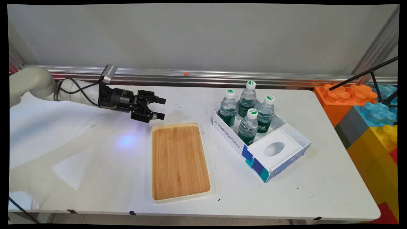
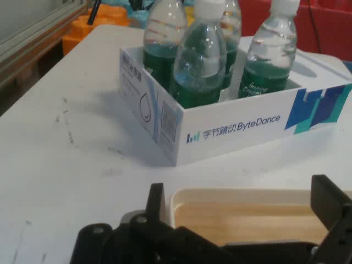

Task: Pick up the green bottle from the white box

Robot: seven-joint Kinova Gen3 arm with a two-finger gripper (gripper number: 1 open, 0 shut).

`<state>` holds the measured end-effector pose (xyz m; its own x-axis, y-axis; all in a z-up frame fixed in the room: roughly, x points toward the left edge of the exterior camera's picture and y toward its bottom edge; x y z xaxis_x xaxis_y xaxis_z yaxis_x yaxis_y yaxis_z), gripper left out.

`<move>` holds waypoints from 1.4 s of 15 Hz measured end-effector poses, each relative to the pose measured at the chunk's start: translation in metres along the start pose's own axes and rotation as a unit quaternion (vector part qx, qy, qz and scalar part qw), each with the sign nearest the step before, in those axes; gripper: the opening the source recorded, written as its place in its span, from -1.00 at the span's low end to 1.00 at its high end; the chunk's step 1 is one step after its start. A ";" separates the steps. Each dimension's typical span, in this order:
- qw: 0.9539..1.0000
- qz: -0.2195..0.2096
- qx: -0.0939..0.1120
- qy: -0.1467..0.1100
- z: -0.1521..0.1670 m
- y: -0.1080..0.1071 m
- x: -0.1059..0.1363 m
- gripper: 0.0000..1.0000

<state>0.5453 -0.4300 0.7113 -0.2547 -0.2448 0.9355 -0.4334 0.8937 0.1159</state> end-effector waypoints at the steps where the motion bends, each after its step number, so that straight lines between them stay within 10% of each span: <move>1: 1.000 -0.001 -0.001 0.003 0.003 0.002 0.002 1.00; 21: 0.999 0.014 -0.001 0.038 0.114 0.014 0.034 1.00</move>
<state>0.4320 -0.4689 0.7069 -0.1999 -0.1903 0.9612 -0.4244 0.9010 0.0901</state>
